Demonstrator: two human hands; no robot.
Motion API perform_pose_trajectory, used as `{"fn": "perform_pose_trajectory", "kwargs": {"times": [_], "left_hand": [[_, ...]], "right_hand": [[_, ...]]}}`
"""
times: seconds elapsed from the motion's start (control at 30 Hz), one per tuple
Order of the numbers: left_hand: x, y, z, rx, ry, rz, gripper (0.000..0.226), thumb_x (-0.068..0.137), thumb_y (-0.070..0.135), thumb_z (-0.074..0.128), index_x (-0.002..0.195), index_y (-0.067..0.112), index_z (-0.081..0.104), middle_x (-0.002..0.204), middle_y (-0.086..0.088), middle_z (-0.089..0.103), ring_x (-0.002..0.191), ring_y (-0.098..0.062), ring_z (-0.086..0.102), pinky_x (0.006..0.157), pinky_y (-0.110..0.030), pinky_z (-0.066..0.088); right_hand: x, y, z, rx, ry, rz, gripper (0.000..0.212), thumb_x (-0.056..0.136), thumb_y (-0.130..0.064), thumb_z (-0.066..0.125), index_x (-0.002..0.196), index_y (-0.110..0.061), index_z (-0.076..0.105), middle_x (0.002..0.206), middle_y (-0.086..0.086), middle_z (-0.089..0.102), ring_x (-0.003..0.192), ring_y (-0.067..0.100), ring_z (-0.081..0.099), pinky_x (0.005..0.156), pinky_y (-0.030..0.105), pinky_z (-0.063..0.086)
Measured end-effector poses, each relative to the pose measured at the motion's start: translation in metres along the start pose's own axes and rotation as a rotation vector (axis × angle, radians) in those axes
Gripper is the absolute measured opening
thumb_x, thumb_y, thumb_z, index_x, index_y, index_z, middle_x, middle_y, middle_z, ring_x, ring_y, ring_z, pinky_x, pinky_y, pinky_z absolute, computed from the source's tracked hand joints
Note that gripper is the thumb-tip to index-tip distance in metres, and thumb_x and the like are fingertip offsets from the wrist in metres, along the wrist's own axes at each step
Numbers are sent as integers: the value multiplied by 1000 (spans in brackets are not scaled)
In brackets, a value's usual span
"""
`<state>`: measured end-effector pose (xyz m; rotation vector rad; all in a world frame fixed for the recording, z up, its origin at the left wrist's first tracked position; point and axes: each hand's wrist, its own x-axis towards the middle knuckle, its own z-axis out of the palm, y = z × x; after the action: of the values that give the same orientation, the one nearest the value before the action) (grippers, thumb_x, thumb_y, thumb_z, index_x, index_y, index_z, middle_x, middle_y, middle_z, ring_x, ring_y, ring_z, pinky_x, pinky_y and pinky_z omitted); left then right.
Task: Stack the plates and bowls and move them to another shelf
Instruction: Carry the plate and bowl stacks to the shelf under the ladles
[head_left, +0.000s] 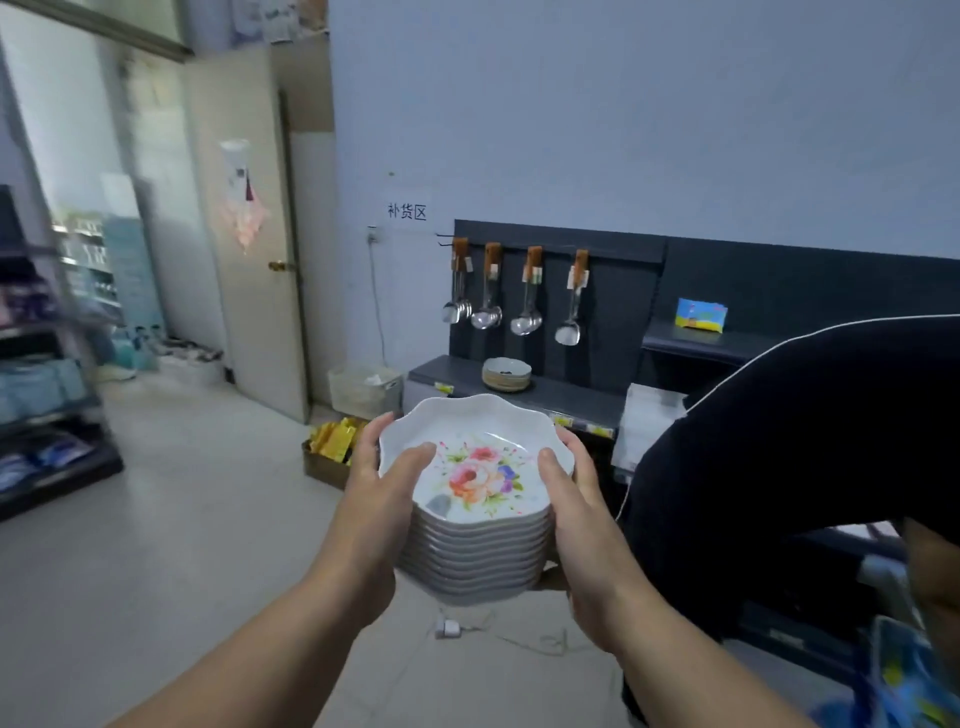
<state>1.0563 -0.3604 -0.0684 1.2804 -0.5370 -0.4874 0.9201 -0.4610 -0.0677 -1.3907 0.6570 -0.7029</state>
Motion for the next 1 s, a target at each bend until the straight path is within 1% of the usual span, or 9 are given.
{"fn": "perform_pose_trajectory", "kwargs": {"times": [0.07,0.17,0.33,0.43,0.57,0.63,0.7,0.87,1.0], "left_hand": [[21,-4,-13,2,49,1,43,84,36,60,120,53,45,125,4,59,107,-21,63,93,-46,51],[54,-9,-25,-6,93,13,42,87,34,60,121,52,44,121,5,62,103,-21,66,90,-43,52],[121,-15,-33,-35,186,32,42,88,27,60,119,50,45,115,6,64,100,-22,68,88,-42,53],[162,-18,-39,-41,238,28,39,86,27,61,112,53,47,116,7,63,101,-22,67,92,-45,52],[211,-22,-58,-41,297,36,46,87,28,61,124,47,43,119,6,61,99,-21,67,88,-42,54],[235,-23,-72,-40,314,37,45,87,28,61,125,46,43,118,5,61,99,-21,67,84,-40,55],[259,-23,-89,-43,323,42,43,87,27,61,123,46,44,116,6,61,98,-21,67,83,-39,55],[325,-26,-143,-49,296,61,44,86,29,63,120,48,43,121,7,60,104,-22,65,93,-46,51],[382,-16,-188,-37,243,96,48,86,31,63,124,50,40,114,20,55,106,-18,62,90,-41,53]], "right_hand": [[25,5,15,-3,-51,3,29,95,-58,44,119,-73,38,124,-11,64,107,23,66,72,46,61],[68,13,34,-2,-120,-2,30,95,-57,44,120,-72,38,124,-12,65,107,23,66,64,40,58],[154,16,58,-6,-219,-2,25,97,-54,43,110,-75,42,120,-11,65,106,20,66,76,49,61],[203,18,75,-11,-264,21,27,96,-55,43,115,-73,40,123,-9,63,107,22,65,75,53,60],[256,24,106,-19,-294,37,27,96,-55,44,114,-74,41,126,-6,60,108,24,64,73,54,60],[279,27,127,-12,-308,51,26,96,-53,44,111,-74,42,125,-8,62,108,23,65,75,54,59],[301,32,149,-11,-316,52,26,96,-53,44,113,-73,42,125,-9,62,108,24,65,76,56,58],[352,39,212,-18,-291,24,25,93,-57,45,111,-75,43,128,-6,60,110,27,64,79,59,58],[389,39,267,32,-245,25,27,95,-53,46,112,-74,44,125,-9,63,110,24,65,82,59,57]]}}
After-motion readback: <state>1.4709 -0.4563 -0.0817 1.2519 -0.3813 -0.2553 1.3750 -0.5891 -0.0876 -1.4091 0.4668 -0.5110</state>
